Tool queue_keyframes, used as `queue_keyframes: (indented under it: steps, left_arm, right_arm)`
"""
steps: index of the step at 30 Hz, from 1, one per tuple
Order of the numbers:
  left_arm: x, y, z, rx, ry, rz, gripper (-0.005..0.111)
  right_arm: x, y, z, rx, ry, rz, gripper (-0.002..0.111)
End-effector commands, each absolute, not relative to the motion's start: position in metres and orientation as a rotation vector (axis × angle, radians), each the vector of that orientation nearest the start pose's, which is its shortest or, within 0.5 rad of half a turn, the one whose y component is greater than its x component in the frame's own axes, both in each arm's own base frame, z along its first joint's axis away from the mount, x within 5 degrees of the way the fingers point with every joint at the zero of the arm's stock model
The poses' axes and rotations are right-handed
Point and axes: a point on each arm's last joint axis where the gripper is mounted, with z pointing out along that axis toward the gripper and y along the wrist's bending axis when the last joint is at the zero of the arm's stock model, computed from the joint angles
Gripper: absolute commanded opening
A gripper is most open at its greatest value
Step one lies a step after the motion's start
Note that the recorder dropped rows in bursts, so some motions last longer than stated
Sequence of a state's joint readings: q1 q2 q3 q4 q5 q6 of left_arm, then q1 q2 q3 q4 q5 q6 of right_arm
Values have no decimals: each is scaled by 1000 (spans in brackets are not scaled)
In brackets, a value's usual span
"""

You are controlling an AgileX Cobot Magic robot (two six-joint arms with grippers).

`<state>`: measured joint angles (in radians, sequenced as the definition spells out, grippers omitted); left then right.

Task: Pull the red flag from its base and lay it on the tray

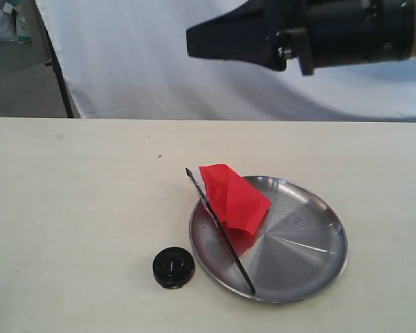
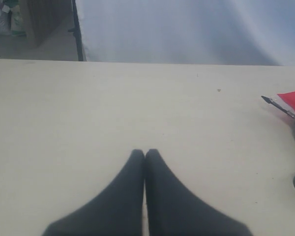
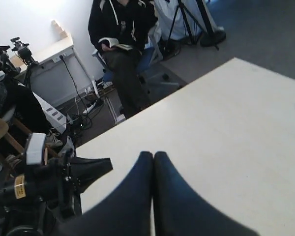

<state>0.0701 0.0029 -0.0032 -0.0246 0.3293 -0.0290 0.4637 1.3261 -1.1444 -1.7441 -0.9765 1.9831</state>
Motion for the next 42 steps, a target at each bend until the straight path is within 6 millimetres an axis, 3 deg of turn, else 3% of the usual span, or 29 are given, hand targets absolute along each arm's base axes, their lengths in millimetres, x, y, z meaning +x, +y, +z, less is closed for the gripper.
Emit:
queue_keyframes:
  steps: [1,13,18,22,25,30,37,42]
  left_arm:
    - [54,3,184,-111,1804,-1,0]
    - [54,3,184,-111,1804,-1,0]
    - [54,3,184,-111,1804,-1,0]
    - [54,3,184,-111,1804,-1,0]
    - [54,3,184,-111,1804,-1,0]
    - [54,3,184,-111,1804,-1,0]
    - [54,3,184,-111,1804,-1,0]
    - [54,3,184,-111,1804,-1,0]
  right_arm:
    - [173,169,424,-1012,1559,1251,-1]
    - [88,118,486,-906,1245,1077,-1]
    - [57,100,498,-867,1147,1029,-1]
    - [49,87,494,-759,1118,943,-1]
    - [48,78,483,-686,1117,874,-1]
    - [56,73,447,-629,1178,758,-1]
    - [85,68,361,-506,1424,604,-1]
    - [93,68,308,-490,1584,573,-1]
